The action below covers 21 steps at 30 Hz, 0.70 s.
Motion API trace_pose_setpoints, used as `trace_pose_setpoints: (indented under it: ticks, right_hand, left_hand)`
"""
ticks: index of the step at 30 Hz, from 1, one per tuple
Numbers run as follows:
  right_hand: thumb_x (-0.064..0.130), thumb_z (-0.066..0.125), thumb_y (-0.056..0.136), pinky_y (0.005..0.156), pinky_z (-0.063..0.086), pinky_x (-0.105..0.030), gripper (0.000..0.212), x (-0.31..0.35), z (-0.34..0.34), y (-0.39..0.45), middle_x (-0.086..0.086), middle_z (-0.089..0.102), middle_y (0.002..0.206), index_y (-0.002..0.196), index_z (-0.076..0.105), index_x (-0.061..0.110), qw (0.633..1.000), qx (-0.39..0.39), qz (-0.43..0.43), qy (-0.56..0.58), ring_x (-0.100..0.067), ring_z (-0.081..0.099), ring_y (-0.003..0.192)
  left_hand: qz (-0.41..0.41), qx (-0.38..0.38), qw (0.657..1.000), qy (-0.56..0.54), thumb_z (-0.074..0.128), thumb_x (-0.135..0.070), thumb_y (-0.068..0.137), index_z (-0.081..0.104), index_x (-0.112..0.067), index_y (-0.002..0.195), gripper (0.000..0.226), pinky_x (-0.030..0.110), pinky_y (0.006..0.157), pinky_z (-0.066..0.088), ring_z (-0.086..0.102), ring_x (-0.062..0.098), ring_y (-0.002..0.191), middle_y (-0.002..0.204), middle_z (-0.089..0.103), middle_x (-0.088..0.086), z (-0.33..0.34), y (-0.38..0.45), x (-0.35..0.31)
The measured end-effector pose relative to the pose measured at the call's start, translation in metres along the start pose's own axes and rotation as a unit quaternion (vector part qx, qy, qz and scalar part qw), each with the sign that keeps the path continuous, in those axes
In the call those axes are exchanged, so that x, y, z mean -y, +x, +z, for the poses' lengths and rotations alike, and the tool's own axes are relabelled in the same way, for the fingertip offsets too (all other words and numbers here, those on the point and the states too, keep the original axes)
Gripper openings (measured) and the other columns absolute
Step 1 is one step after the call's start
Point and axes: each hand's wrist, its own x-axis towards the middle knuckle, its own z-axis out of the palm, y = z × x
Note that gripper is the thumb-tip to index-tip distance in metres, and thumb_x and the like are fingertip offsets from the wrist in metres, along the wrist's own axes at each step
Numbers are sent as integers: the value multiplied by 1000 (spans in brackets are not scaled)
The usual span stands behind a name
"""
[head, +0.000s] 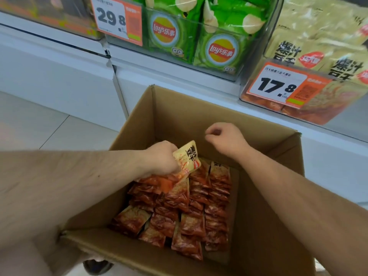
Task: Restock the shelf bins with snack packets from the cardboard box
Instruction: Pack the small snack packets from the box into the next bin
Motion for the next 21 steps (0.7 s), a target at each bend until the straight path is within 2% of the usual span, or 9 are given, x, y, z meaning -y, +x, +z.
trace_pose_setpoints:
  ticks: [1, 3, 5, 6, 10, 14, 16, 19, 21]
  right_hand:
    - [21, 64, 89, 86, 49, -28, 14, -24, 7, 8, 5, 68, 96, 99, 73, 16, 993, -33, 102, 43, -15, 62, 95]
    - [18, 63, 86, 79, 55, -34, 19, -76, 30, 16, -9, 71, 94, 98, 72, 5, 961, -39, 266, 59, -29, 67, 90]
    - [20, 63, 87, 72, 53, -35, 27, -116, 54, 15, -17, 70, 99, 100, 69, -2, 934, -22, 355, 42, -35, 67, 90]
    - [24, 63, 89, 76, 53, -36, 32, -130, 66, 12, -19, 69, 105, 106, 68, -3, 925, -12, 378, 33, -36, 66, 96]
    - [48, 64, 88, 100, 46, -35, 66, -160, 99, 11, -16, 55, 139, 137, 53, 5, 912, 29, 408, 8, -36, 52, 127]
    - [64, 68, 77, 103, 46, -36, 82, -170, 115, 17, -13, 51, 143, 141, 50, 15, 925, 72, 372, -26, -33, 52, 128]
    - [53, 71, 80, 102, 48, -35, 74, -170, 113, 19, -13, 54, 140, 139, 52, 13, 922, 63, 381, -25, -31, 55, 124]
    - [24, 70, 87, 98, 50, -35, 51, -164, 101, 19, -14, 57, 135, 132, 57, 3, 909, 46, 411, 47, -32, 58, 119]
    - [10, 71, 86, 88, 53, -33, 43, -152, 88, 13, -17, 63, 125, 126, 60, -1, 903, 78, 408, 110, -29, 63, 104]
  left_hand:
    - [-16, 4, 998, -54, 74, -11, 85, 64, -18, 105, 23, 29, 67, 54, 67, 18, 90, 100, 70, 2, 0, 1, 2]
    - [-42, 11, 990, -135, 73, -7, 86, 64, -14, 111, 28, 35, 72, 60, 69, 21, 92, 105, 71, 4, 1, 2, 4]
    - [-64, 12, 981, -183, 72, -3, 86, 64, -14, 112, 29, 37, 79, 60, 70, 22, 95, 106, 72, 4, 3, 5, 6]
    - [-74, 13, 977, -200, 71, -1, 86, 64, -14, 112, 30, 37, 82, 59, 69, 23, 97, 107, 72, 4, 4, 7, 8]
    - [-107, 9, 970, -220, 71, 1, 84, 66, -15, 112, 32, 44, 97, 52, 67, 23, 105, 110, 73, 3, 9, 17, 17]
    - [-128, 12, 965, -227, 70, 2, 85, 66, -18, 113, 35, 47, 101, 49, 65, 23, 108, 111, 72, 2, 13, 21, 25]
    - [-132, 14, 963, -233, 68, 3, 86, 65, -19, 111, 34, 47, 99, 51, 66, 24, 106, 110, 73, 2, 15, 23, 29]
    - [-135, 3, 957, -258, 64, 4, 88, 63, -22, 107, 33, 47, 94, 54, 68, 26, 104, 109, 73, 3, 16, 25, 31]
    - [-135, -13, 950, -282, 63, 4, 89, 63, -20, 113, 34, 44, 86, 57, 68, 27, 102, 109, 73, 4, 16, 26, 30]
